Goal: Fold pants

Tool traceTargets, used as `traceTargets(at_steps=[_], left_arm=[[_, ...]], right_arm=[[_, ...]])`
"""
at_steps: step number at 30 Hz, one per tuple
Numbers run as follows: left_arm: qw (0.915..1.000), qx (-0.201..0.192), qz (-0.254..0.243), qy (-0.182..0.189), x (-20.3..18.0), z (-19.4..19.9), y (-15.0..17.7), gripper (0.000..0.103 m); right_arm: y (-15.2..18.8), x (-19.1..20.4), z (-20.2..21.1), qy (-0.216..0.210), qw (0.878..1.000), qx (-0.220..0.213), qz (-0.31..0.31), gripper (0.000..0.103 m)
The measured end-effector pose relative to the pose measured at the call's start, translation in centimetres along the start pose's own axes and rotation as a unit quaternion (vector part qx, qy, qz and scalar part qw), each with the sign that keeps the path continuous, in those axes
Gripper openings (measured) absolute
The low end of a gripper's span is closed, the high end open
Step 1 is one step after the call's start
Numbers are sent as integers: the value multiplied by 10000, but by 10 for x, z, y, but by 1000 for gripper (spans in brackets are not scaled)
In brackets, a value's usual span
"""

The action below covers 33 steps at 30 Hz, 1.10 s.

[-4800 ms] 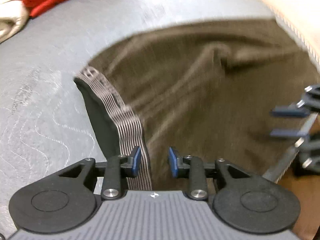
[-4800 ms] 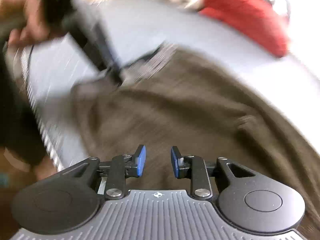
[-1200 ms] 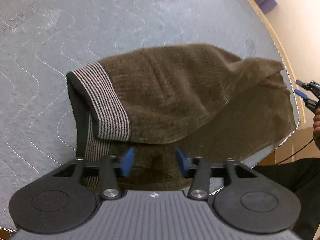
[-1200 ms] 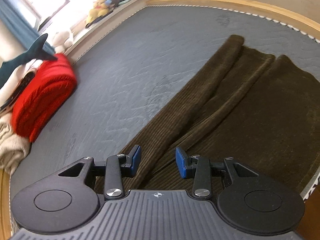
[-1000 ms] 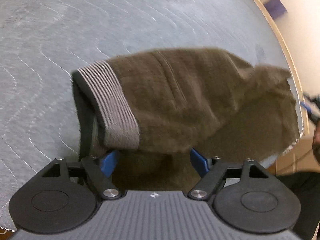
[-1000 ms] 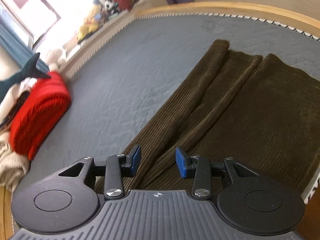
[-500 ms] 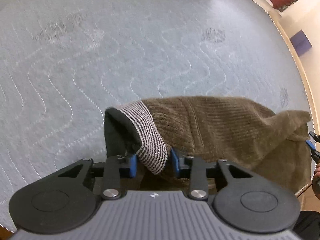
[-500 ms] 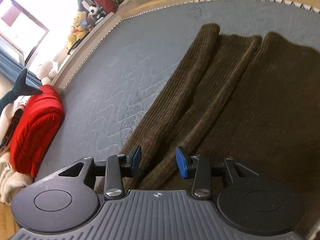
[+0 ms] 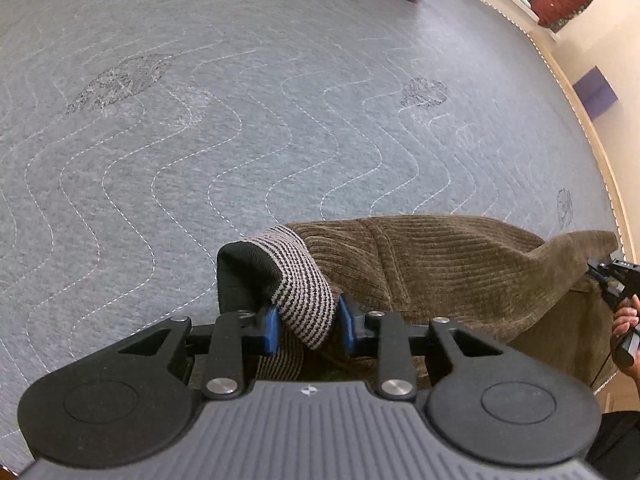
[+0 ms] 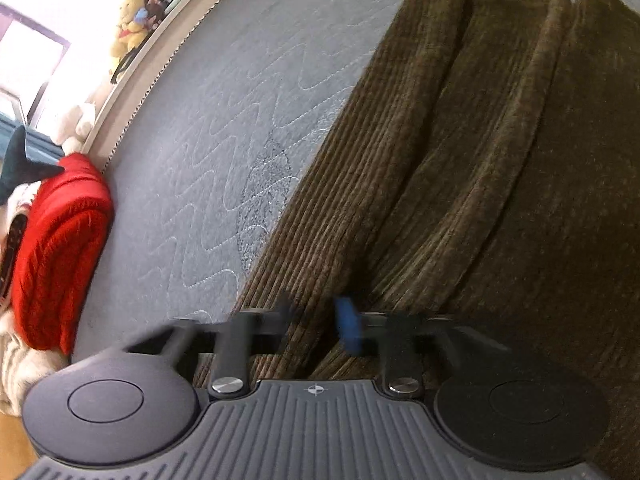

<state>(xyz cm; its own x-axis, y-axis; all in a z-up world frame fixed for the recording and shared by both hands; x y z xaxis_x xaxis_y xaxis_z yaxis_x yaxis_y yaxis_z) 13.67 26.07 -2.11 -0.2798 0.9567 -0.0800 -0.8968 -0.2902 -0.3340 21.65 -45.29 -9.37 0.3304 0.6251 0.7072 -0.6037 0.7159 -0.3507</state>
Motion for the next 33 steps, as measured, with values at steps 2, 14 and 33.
traceTargets(at_steps=[2,14,33], left_arm=[[10000,-31,-57,-10,-1,2,2,33],[9979,-217,-604,-35,6,25,40,30],[9813,-978,-1340,-977,-11,49,45,55]], right_arm=[[0,9,8,19,9997,-133,206,4],[26,26,131,-298,9745,458,2177,2],[-8,-115,185,833,9953,-214,-438,30]])
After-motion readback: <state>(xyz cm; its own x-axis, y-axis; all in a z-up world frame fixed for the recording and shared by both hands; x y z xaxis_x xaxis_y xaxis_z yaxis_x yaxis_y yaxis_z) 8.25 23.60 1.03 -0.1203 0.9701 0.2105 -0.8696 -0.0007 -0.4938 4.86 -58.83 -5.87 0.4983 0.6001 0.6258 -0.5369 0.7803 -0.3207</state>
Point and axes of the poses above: each gripper's, at about its wrist camera, not at the fingertips, and z roughly against the way its jaws point, x to its left, y to its underside, the point moved 2 cm from there along -z, roughly the way its jaws point, and after that the axes turned 11 degrees about -y, right-handed, at the moved point
